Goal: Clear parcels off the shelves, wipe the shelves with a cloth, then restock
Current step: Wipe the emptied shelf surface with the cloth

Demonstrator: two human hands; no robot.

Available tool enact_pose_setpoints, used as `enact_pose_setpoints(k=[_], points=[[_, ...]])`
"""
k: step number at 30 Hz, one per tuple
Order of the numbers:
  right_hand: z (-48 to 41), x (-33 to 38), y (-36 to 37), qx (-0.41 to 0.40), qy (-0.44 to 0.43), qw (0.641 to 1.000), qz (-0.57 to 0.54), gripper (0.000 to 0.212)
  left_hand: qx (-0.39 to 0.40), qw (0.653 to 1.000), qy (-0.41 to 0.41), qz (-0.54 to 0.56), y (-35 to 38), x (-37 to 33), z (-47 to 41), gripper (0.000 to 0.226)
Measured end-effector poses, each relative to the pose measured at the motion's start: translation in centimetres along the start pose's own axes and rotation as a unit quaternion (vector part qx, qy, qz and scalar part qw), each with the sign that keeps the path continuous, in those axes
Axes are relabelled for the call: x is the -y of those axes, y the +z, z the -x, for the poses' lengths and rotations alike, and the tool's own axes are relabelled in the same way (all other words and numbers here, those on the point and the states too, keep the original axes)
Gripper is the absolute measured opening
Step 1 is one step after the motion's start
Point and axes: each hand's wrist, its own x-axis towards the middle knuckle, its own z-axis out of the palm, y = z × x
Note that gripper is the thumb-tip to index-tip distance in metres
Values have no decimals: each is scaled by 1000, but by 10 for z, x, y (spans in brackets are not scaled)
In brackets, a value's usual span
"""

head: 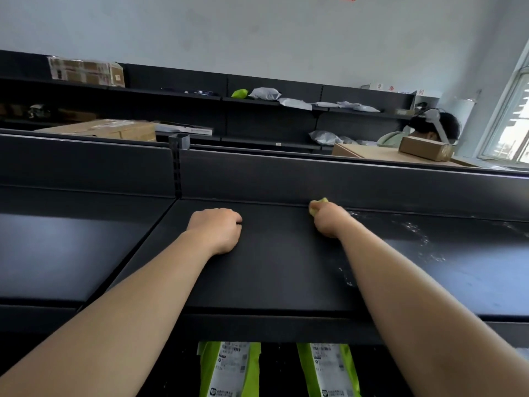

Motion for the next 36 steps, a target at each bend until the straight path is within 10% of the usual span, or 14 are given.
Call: enact_pose_setpoints(k=[7, 12, 22, 29, 36], points=[[55, -4, -16, -135, 26, 983, -121, 39, 22, 999, 3, 27, -1, -3, 6, 37], [84, 76, 20, -60, -101, 990, -81, 40, 18, 998, 18, 55, -1, -10, 22, 35], [119, -36, -26, -95, 111, 988, -54, 37, 14, 994, 56, 96, -4, -14, 58, 34], [158, 73, 5, -78, -38, 991, -98, 31, 16, 991, 75, 110, -4, -19, 77, 30], [187, 5, 13, -125, 39, 987, -95, 43, 17, 985, 84, 148, -2, -17, 93, 34]])
